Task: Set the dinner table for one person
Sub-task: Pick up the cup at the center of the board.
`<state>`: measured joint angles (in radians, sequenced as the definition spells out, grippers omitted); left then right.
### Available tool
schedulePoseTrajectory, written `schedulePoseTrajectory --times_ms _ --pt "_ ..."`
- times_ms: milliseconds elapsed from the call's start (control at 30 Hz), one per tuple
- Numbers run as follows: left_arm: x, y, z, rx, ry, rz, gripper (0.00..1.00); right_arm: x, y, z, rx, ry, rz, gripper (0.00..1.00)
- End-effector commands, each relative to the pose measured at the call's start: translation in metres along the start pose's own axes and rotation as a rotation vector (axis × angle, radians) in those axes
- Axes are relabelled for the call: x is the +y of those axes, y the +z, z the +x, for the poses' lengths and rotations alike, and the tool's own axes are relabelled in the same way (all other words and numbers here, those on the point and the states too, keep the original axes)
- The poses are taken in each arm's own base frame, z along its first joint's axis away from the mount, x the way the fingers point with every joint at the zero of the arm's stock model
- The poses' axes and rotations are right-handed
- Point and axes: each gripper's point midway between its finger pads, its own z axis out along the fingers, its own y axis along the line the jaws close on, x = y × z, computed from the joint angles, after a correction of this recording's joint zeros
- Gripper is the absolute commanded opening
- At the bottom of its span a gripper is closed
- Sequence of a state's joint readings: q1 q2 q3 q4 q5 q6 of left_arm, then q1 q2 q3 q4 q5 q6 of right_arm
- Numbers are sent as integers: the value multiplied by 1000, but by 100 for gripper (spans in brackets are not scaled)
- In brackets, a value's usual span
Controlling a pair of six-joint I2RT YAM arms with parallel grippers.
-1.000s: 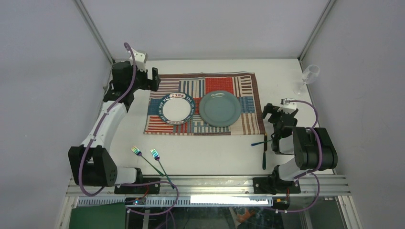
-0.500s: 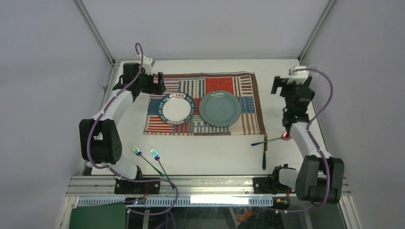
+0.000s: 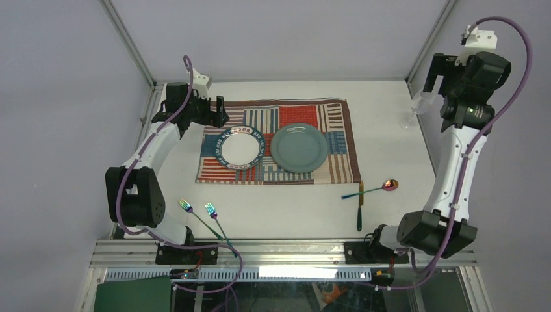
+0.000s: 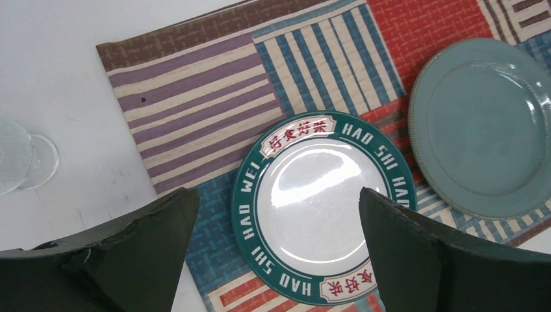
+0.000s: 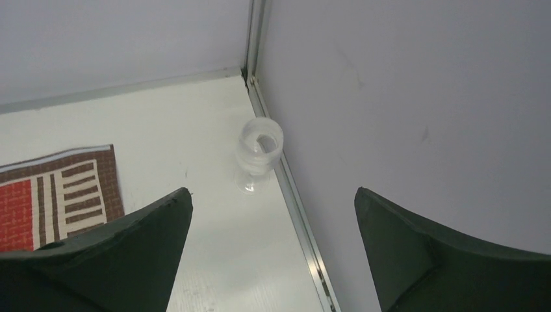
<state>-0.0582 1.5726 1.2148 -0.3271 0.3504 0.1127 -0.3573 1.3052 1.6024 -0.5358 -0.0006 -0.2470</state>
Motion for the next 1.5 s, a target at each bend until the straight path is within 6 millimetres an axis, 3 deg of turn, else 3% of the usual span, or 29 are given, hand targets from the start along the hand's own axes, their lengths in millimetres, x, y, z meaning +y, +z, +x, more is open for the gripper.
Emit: schedulePoseTrajectory --times_ms 0,133,400,700,833,933,1267,1367,1467 --pt "-28 -29 -40 -121 79 65 99 -15 0 52 268 4 46 99" --pt "-34 -37 -39 -128 99 70 99 -29 7 79 353 63 97 99" --pt "-37 -36 -20 -74 101 91 99 -16 26 125 411 230 107 95" --pt "-44 -34 0 -44 114 131 99 -10 65 115 379 367 98 95" --pt "-39 -33 10 -25 130 112 99 -3 90 123 435 360 62 94" --pt "-30 -33 5 -31 133 59 99 -4 103 125 429 323 62 92" --pt "-18 -36 -20 -59 127 -15 99 15 125 97 379 5 23 92" --pt "-10 -33 -15 -36 132 -49 99 17 128 89 336 -61 27 93" --pt "0 -24 -4 4 128 -82 99 21 143 95 369 -98 8 92"
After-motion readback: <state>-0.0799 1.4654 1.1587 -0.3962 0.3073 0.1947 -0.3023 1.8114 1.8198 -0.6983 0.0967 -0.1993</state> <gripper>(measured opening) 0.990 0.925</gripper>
